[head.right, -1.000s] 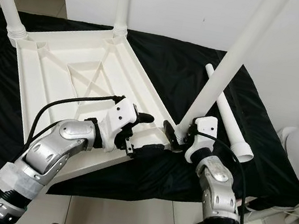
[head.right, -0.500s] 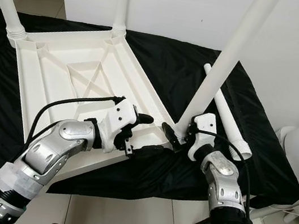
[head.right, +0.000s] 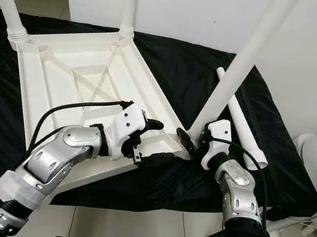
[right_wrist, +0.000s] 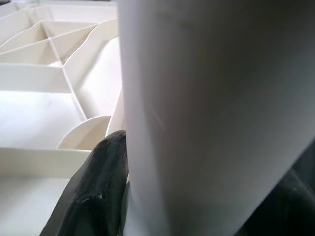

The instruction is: Building children table

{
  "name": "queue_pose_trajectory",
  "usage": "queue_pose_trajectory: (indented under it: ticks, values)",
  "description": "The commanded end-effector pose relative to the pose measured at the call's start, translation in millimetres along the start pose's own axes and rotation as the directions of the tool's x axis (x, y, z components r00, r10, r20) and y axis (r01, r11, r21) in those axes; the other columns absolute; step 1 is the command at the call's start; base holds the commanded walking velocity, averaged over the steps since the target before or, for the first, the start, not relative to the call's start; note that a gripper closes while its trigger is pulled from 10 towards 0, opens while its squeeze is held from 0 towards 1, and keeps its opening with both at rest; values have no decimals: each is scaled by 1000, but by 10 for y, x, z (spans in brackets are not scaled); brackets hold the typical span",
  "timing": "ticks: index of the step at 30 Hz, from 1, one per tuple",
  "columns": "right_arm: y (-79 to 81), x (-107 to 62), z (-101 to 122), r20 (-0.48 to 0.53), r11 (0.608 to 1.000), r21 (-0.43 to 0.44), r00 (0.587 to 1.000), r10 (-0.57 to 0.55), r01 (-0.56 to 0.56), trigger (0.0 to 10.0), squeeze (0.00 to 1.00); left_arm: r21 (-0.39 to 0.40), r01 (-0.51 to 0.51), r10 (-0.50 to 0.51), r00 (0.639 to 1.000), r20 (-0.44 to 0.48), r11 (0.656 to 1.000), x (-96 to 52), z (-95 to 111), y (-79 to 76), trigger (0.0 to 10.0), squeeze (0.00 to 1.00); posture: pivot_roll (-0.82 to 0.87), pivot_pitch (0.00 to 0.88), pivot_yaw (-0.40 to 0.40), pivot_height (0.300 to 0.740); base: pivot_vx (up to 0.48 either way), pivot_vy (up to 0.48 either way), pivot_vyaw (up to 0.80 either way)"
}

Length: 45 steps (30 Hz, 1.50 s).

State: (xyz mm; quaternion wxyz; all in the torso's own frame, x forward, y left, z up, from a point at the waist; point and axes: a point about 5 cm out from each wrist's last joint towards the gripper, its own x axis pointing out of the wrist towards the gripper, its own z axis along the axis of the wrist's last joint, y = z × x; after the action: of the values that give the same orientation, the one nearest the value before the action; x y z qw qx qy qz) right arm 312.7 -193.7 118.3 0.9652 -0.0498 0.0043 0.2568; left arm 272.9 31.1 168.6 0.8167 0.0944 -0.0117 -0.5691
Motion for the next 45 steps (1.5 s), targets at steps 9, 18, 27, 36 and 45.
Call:
queue_pose_trajectory:
  ticks: [9, 18, 27, 36, 45]
  values:
    - [53, 34, -80, -48, 968, 61, 969, -241, 243, 10000, 0, 2, -2, 2, 1000, -8, 1000, 25, -11, 3, 10000, 0, 16, 0, -39, 740, 0, 0, 0]
    - [398, 153, -35, -92, 824, 173, 842, -532, 540, 10000, 0, -4, 2, -2, 1000, -4, 1000, 37, -15, -19, 10000, 0, 11, 0, -46, 740, 0, 0, 0]
    - [722, 240, -25, -154, 759, 243, 797, -584, 604, 10000, 0, -1, 5, -5, 1000, 2, 1000, 50, -9, -28, 10000, 0, 16, 0, -54, 740, 0, 0, 0]
    - [652, 169, -7, -157, 744, 221, 776, -611, 631, 10000, 1000, 4, 7, -7, 1000, 1, 1000, 52, -12, -27, 10000, 0, 17, 0, -55, 740, 0, 0, 0]
    - [628, 86, -10, -146, 766, 200, 792, -593, 611, 10000, 1000, 5, 9, -9, 1000, -2, 1000, 40, -23, -31, 10000, 0, 16, 0, -58, 740, 0, 0, 0]
